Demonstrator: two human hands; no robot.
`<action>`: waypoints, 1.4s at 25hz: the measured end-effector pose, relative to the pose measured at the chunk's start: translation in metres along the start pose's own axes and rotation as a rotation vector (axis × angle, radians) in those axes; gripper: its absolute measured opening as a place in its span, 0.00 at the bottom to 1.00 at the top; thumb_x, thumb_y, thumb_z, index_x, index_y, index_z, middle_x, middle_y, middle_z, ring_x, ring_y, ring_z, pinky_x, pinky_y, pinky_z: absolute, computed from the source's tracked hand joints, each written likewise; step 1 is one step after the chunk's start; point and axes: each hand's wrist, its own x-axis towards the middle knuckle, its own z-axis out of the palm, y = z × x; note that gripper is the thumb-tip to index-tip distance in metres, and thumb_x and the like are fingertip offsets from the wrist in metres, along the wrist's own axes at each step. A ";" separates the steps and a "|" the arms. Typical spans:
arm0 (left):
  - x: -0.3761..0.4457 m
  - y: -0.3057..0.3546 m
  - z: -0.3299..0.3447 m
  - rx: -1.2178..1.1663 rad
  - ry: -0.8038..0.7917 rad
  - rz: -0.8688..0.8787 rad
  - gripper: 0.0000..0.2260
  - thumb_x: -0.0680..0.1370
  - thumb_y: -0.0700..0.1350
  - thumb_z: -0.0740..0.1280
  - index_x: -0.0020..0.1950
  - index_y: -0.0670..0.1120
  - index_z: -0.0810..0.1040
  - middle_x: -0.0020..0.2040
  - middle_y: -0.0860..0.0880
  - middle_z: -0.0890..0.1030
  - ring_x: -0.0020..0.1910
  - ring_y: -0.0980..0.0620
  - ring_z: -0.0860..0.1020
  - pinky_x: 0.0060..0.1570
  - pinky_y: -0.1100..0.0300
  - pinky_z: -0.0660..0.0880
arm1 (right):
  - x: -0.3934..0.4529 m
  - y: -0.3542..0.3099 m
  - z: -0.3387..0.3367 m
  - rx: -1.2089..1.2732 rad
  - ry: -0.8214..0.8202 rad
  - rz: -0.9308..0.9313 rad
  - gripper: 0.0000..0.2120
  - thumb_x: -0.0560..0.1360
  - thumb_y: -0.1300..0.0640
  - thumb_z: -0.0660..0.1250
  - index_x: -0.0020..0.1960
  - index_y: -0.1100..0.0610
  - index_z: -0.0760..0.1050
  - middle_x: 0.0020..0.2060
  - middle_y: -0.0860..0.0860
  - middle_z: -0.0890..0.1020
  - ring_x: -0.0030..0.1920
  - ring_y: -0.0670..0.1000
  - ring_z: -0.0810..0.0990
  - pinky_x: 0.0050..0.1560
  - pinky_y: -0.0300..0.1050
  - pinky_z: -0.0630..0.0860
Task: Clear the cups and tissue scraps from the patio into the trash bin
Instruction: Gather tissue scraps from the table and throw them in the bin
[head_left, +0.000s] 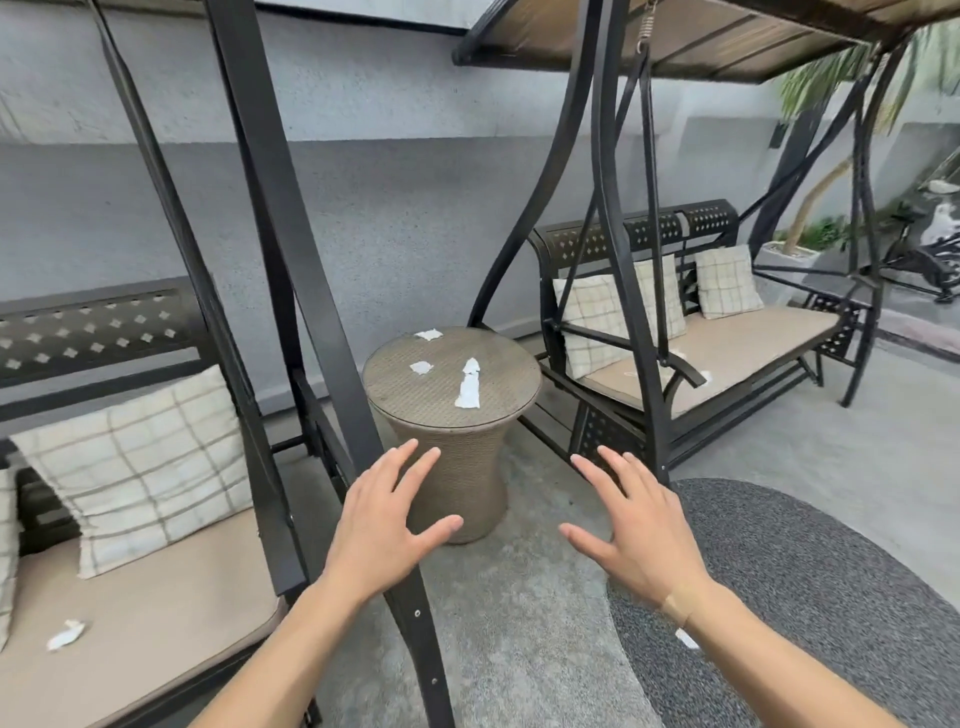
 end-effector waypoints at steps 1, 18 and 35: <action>0.015 -0.011 0.005 -0.007 -0.007 -0.002 0.36 0.71 0.72 0.59 0.76 0.60 0.58 0.77 0.55 0.58 0.75 0.52 0.58 0.72 0.48 0.60 | 0.015 0.000 0.006 -0.005 -0.002 0.015 0.37 0.70 0.26 0.52 0.75 0.37 0.47 0.76 0.46 0.56 0.76 0.52 0.52 0.70 0.55 0.60; 0.257 -0.072 0.156 -0.050 -0.165 -0.122 0.36 0.71 0.72 0.58 0.76 0.62 0.55 0.78 0.56 0.55 0.76 0.53 0.54 0.73 0.47 0.57 | 0.253 0.116 0.119 0.079 -0.061 0.072 0.37 0.69 0.25 0.53 0.74 0.35 0.47 0.76 0.47 0.55 0.75 0.52 0.53 0.69 0.57 0.63; 0.428 -0.160 0.247 -0.061 -0.200 -0.392 0.35 0.70 0.75 0.56 0.74 0.65 0.52 0.76 0.58 0.54 0.71 0.50 0.65 0.63 0.48 0.71 | 0.511 0.187 0.232 0.192 -0.238 -0.155 0.36 0.71 0.31 0.60 0.74 0.40 0.53 0.75 0.49 0.59 0.72 0.53 0.61 0.65 0.58 0.68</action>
